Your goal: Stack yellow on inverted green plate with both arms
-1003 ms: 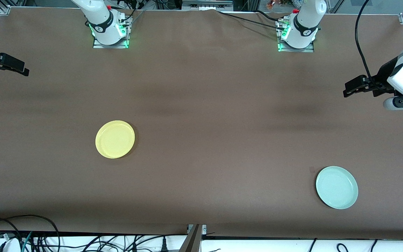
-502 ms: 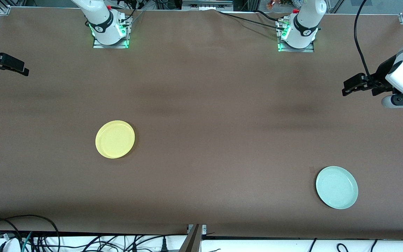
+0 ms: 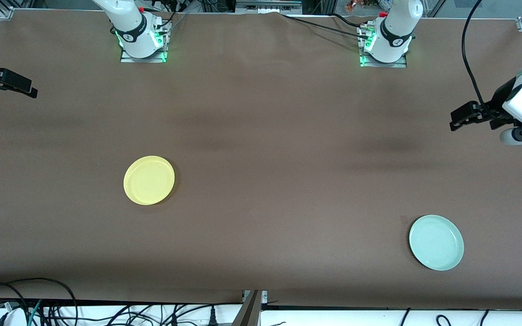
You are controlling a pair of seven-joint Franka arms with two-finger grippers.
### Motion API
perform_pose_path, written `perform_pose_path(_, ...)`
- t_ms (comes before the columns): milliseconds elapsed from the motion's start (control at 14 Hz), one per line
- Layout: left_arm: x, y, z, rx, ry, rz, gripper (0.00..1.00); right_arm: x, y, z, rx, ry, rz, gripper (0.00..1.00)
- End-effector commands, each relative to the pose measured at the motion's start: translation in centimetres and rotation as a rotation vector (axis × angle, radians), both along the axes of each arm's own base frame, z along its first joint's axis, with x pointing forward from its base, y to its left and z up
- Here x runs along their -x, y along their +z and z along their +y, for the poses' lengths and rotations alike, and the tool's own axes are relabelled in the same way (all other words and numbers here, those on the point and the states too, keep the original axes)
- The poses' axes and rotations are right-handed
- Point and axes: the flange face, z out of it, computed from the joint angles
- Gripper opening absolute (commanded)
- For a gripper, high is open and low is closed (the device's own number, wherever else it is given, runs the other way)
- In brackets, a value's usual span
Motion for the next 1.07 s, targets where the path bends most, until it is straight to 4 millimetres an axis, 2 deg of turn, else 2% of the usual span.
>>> perform_pose_path(0, -0.4, -0.4, 0.5, -0.032, -0.011, -0.02, 1.0, 0.5, 0.8, -0.1, 0.004, -0.006, 0.001, 1.0)
perform_pose_path(358, -0.5, -0.4, 1.0, -0.031, 0.0, -0.021, 1.0, 0.5, 0.8, -0.1, 0.004, -0.005, 0.001, 1.0)
perform_pose_path(430, -0.7, -0.7, 0.9, -0.029, -0.002, -0.015, 1.0, 0.5, 0.8, -0.2, 0.004, -0.008, 0.001, 1.0)
perform_pose_path(645, -1.9, -3.6, 0.2, -0.024, -0.007, 0.03, 1.0, 0.5, 0.8, -0.3, 0.004, -0.009, 0.003, 1.0)
perform_pose_path(1003, -2.4, -4.5, 0.1, -0.004, -0.005, 0.039, 1.0, 0.5, 0.8, 0.3, 0.004, 0.002, 0.003, 1.0)
